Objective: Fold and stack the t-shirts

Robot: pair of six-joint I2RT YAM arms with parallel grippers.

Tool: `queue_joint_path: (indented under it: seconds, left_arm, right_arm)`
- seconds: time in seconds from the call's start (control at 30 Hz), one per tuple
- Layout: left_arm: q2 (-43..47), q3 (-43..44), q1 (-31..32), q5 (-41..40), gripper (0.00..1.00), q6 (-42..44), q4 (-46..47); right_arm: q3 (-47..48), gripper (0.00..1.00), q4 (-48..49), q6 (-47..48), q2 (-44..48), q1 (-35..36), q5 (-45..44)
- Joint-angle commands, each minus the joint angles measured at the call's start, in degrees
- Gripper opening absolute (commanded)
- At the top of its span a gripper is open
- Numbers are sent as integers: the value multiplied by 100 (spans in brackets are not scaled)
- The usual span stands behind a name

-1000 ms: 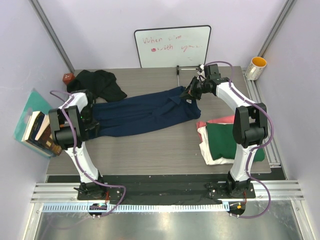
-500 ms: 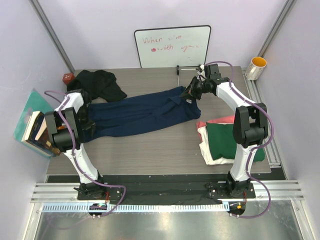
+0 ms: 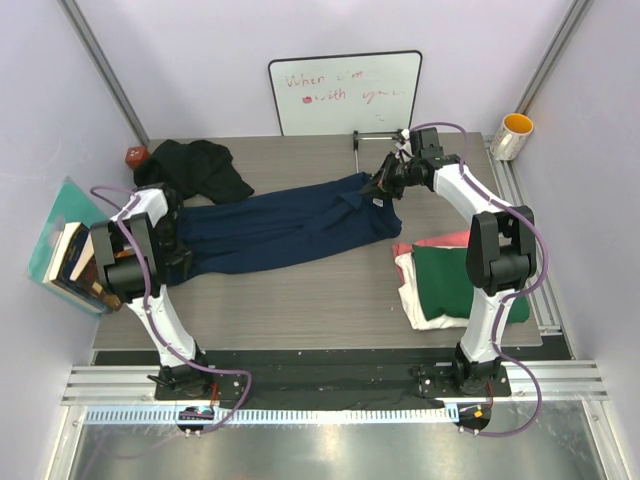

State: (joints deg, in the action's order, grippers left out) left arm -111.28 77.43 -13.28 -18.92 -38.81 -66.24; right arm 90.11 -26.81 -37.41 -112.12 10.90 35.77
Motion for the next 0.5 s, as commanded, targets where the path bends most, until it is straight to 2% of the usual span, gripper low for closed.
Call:
queue_joint_path:
  seconds: [0.0, 0.33, 0.47]
  left_arm:
    - [-296, -17, -34, -95, 50, -197, 172]
    - [-728, 237, -26, -253, 49, -162, 208]
    - [-579, 273, -34, -297, 49, -153, 357]
  right_arm:
    - [69, 1, 158, 76, 243, -44, 106]
    - [121, 1, 176, 67, 304, -52, 150]
    - [95, 1, 176, 85, 322, -52, 150]
